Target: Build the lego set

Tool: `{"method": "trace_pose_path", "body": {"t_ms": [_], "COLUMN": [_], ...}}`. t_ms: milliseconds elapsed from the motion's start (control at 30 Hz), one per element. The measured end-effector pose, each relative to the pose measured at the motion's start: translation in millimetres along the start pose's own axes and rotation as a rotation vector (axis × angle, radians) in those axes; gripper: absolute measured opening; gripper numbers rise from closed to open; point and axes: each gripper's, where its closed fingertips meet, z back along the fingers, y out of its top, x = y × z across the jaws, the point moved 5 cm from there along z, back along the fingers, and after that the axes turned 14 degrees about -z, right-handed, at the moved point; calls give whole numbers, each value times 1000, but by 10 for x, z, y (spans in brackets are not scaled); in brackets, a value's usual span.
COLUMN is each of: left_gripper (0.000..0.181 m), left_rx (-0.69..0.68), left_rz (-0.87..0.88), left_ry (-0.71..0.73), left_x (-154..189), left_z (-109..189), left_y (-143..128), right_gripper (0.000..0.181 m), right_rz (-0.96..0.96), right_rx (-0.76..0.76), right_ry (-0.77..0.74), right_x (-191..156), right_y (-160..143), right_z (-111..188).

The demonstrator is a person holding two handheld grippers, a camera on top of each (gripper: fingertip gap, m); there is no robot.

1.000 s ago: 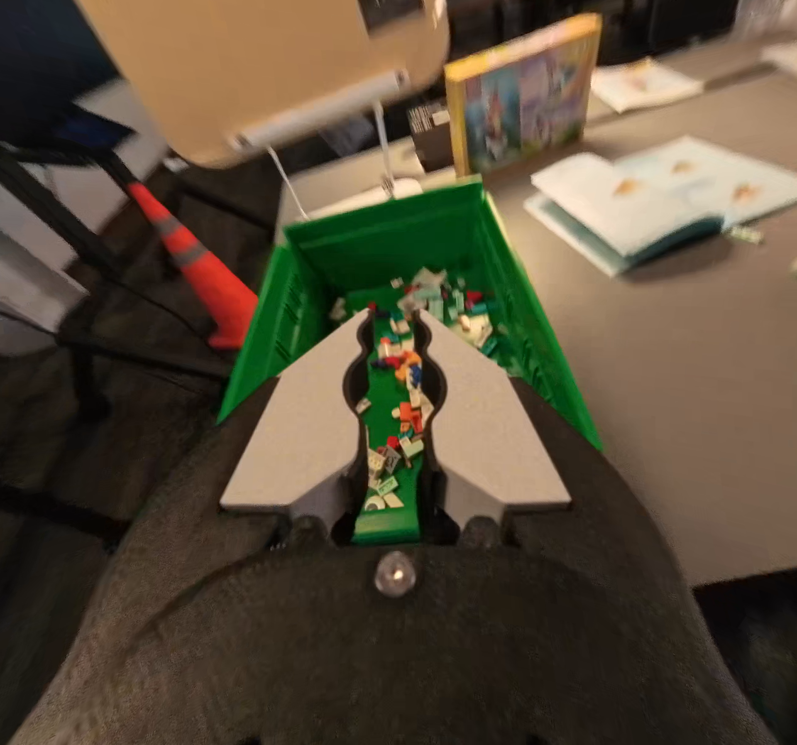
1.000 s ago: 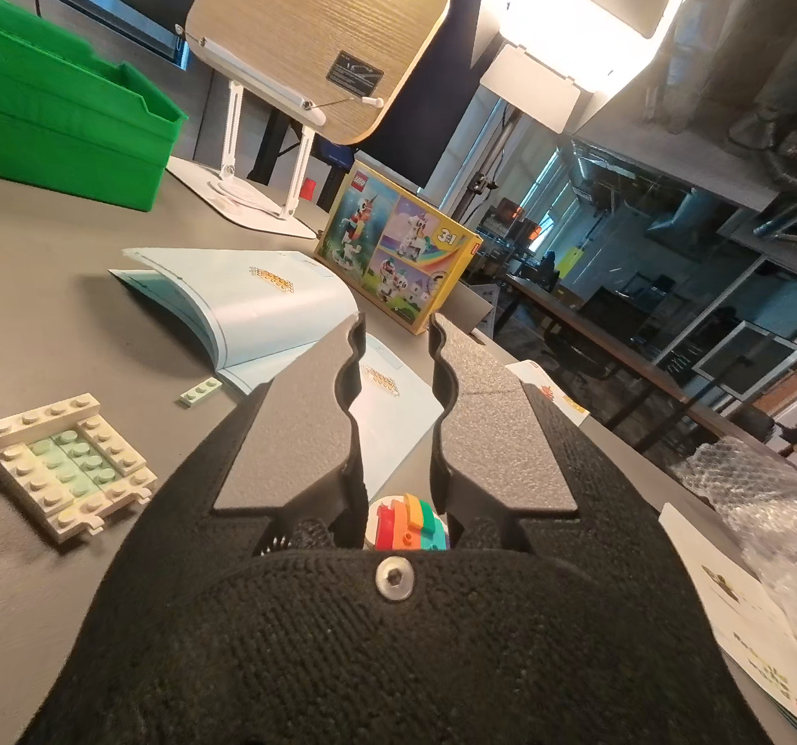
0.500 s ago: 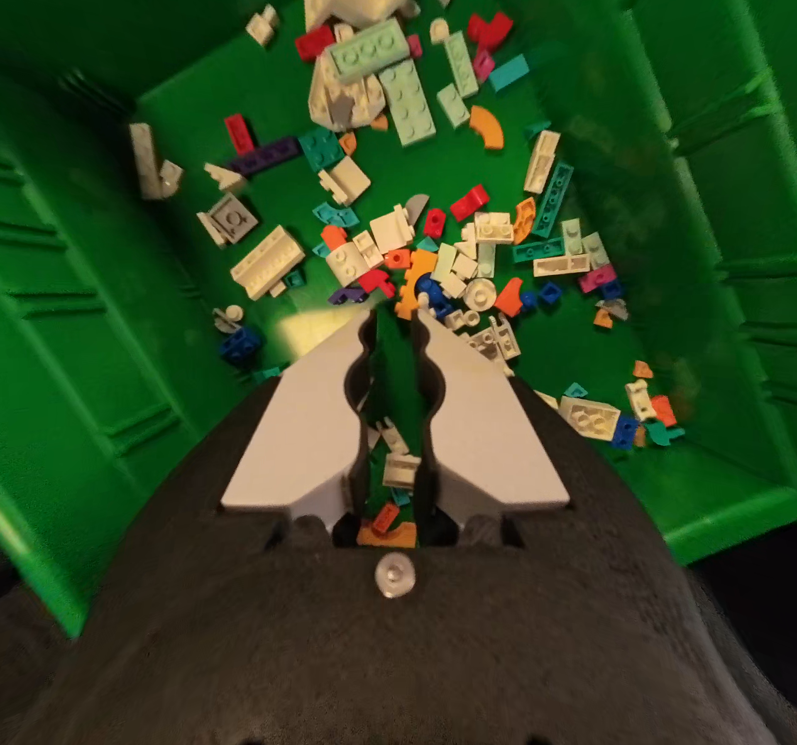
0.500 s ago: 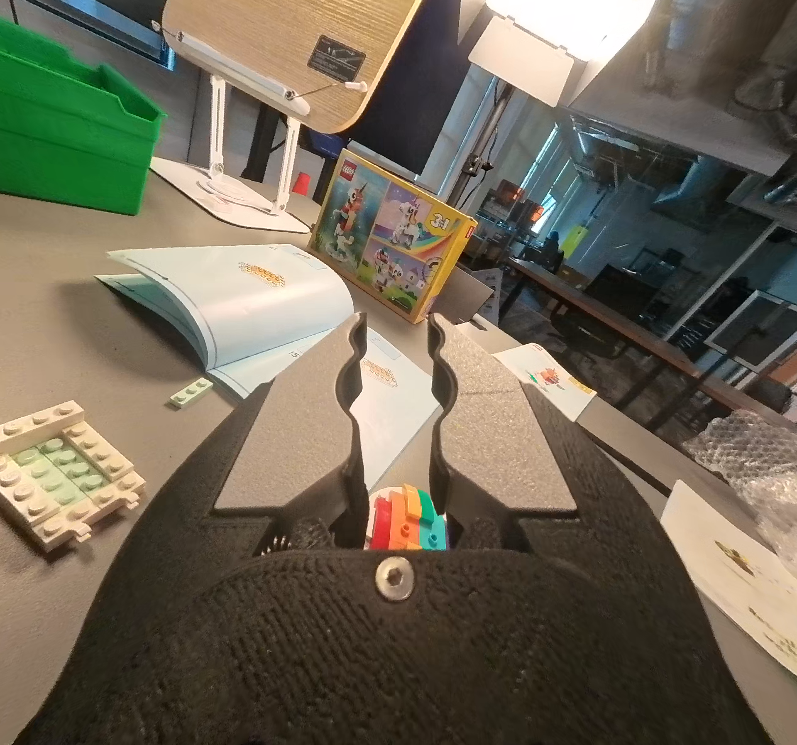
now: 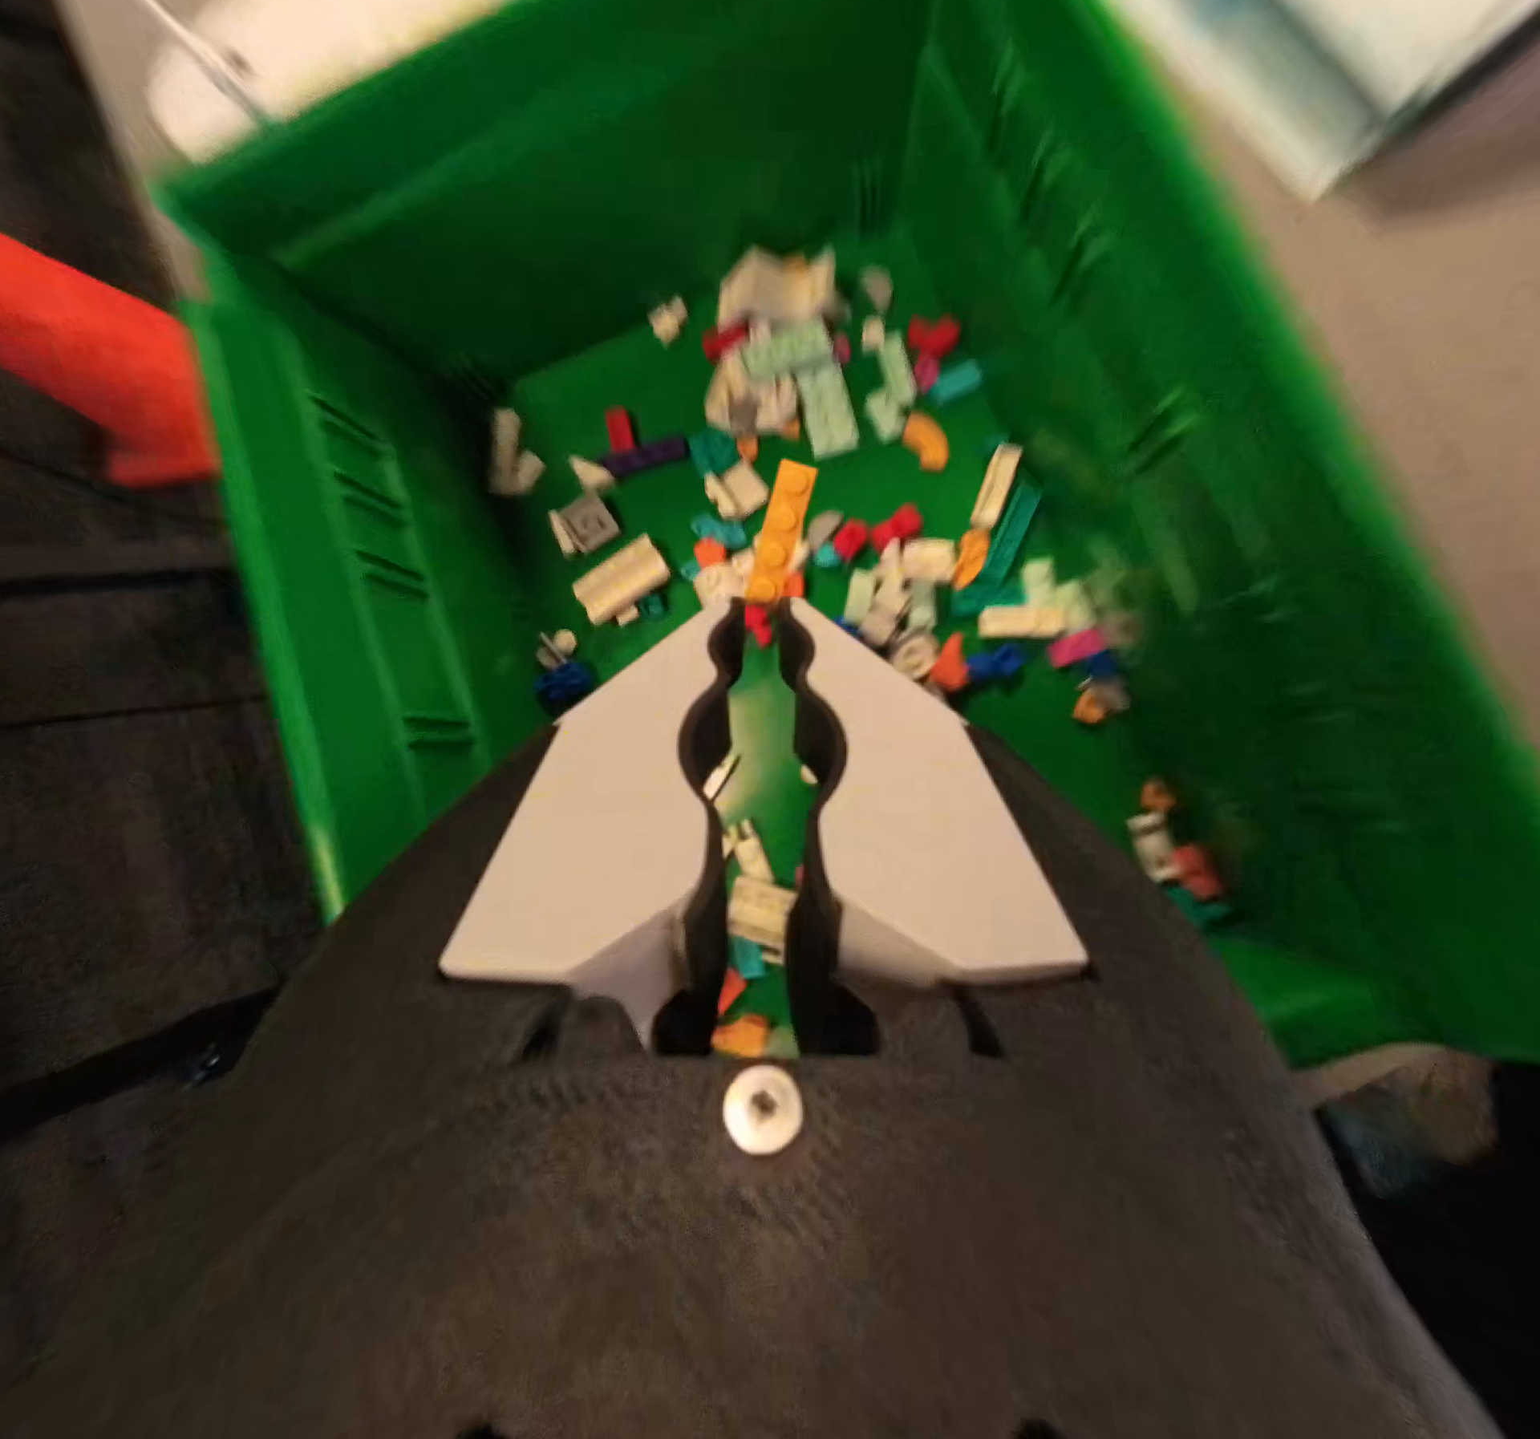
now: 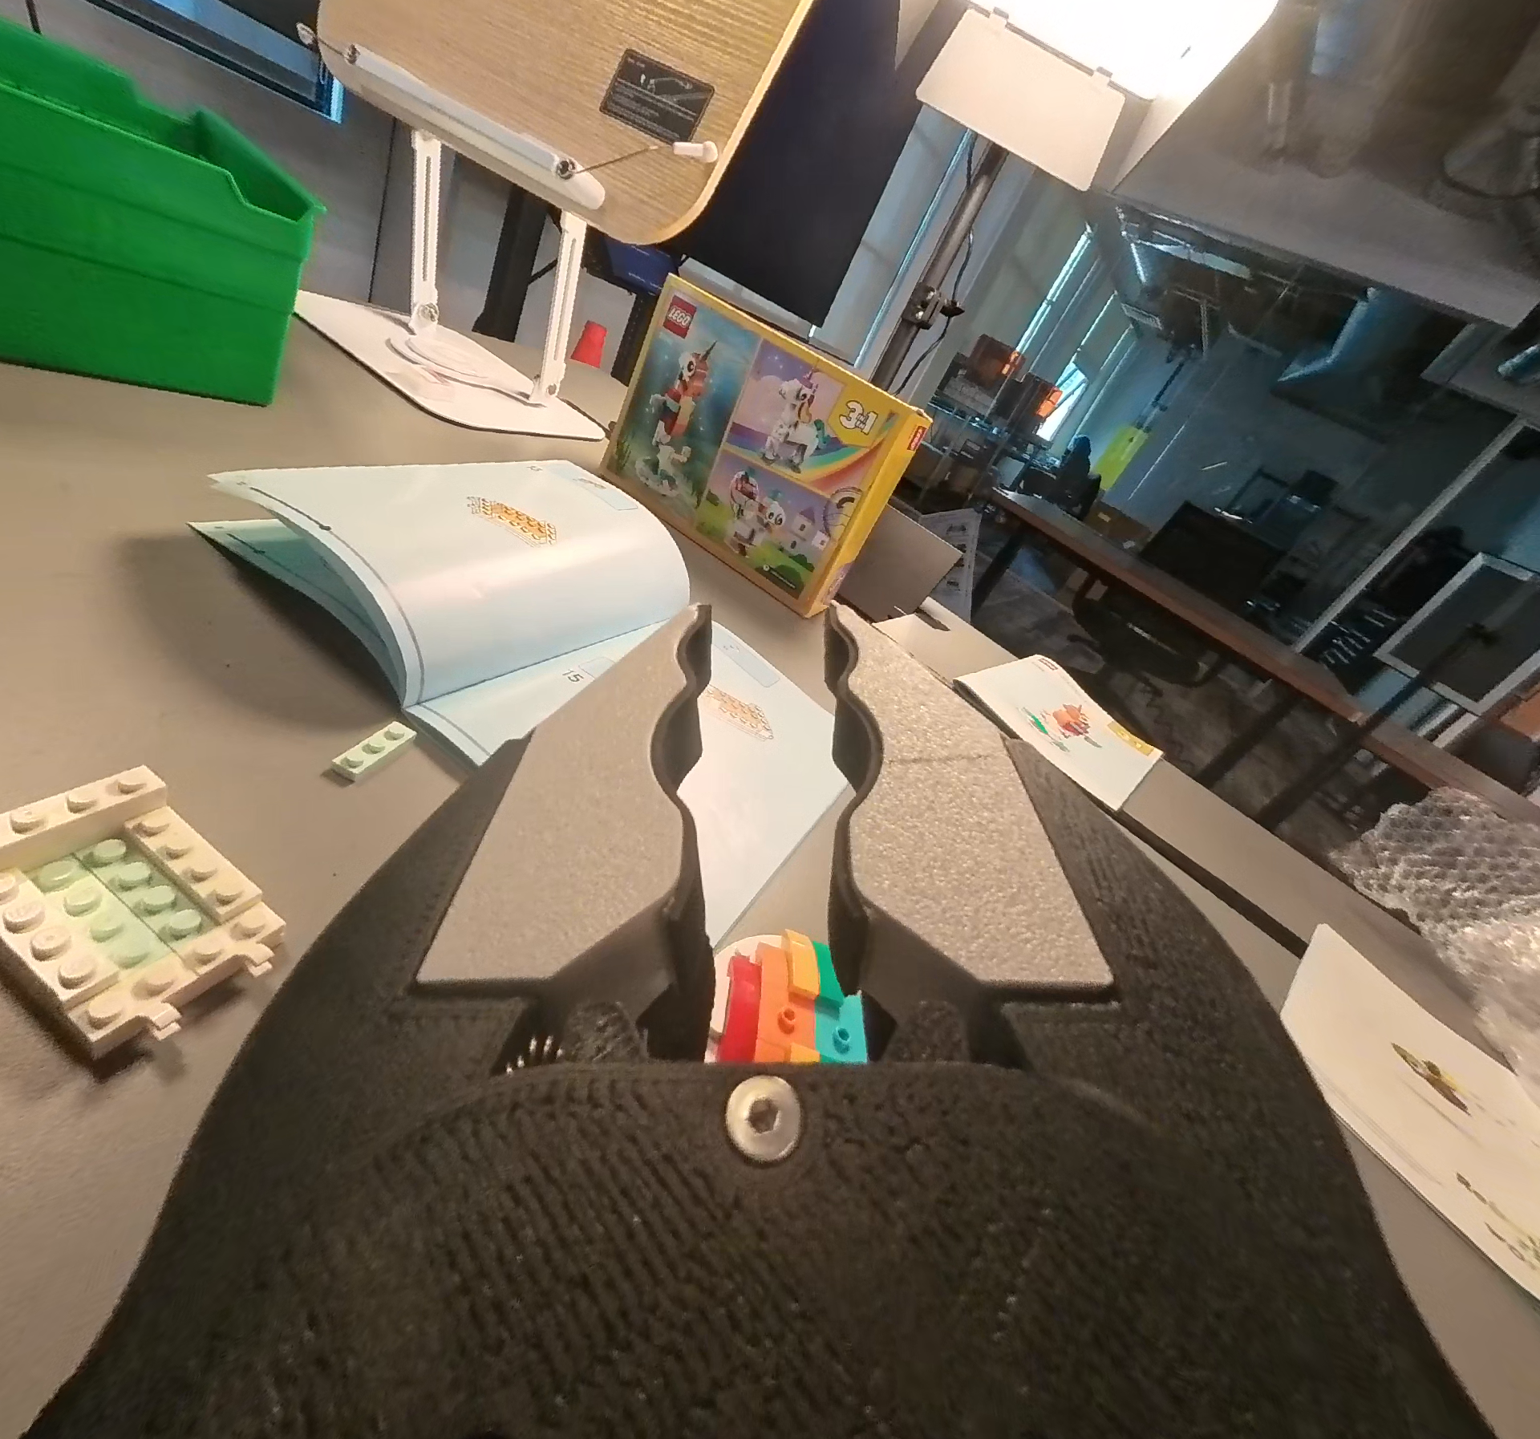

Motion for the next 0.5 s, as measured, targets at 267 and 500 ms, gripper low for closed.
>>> {"method": "trace_pose_path", "body": {"t_ms": [267, 500], "left_gripper": [7, 7], "left_rx": [463, 304], "left_rz": [-9, 9], "left_ry": [-251, -369], "left_x": [1563, 2343], "left_z": [565, -288], "left_y": [1068, 1152], "right_gripper": [24, 23], "right_rz": [-19, -23], "right_rx": [19, 29], "right_ry": [20, 38], "right_x": [-7, -19], "right_y": [22, 33], "right_z": [12, 26]}}
